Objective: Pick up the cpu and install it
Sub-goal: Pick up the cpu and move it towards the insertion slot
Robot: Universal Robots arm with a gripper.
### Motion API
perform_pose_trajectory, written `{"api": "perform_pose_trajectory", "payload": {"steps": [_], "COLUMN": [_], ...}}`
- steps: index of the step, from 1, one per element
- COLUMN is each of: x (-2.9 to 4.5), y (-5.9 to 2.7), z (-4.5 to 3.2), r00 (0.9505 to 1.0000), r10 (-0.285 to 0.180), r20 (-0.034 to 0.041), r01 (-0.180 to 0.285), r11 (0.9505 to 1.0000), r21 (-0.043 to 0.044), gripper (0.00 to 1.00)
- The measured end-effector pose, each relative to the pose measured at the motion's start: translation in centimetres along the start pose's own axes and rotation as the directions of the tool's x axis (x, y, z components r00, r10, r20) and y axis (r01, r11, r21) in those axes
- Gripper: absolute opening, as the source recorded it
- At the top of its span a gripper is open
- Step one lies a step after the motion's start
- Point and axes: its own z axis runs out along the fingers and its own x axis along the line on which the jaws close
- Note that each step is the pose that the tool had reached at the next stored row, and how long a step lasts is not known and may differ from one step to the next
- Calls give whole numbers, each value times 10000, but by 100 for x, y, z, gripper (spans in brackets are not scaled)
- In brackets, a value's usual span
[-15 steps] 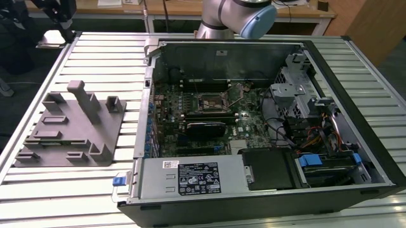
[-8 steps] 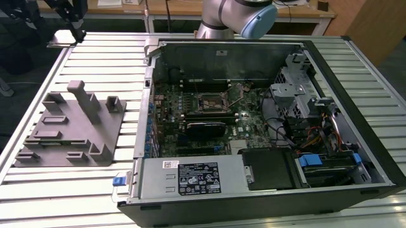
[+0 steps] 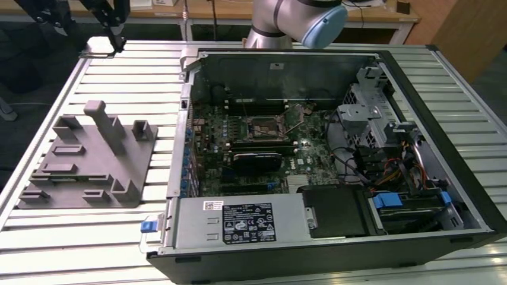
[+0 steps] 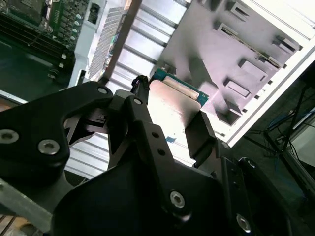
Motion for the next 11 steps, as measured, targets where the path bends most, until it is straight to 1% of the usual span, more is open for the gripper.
{"api": "perform_pose_trajectory", "payload": {"steps": [5, 11], "x": [-194, -433], "y": [18, 31], "z": [47, 159], "r00": [10000, 9999], "r10": [1, 5], "r20": [-39, -132], "r01": [-1, -5], "r11": [10000, 10000], "r21": [2, 7], "gripper": [54, 54]}}
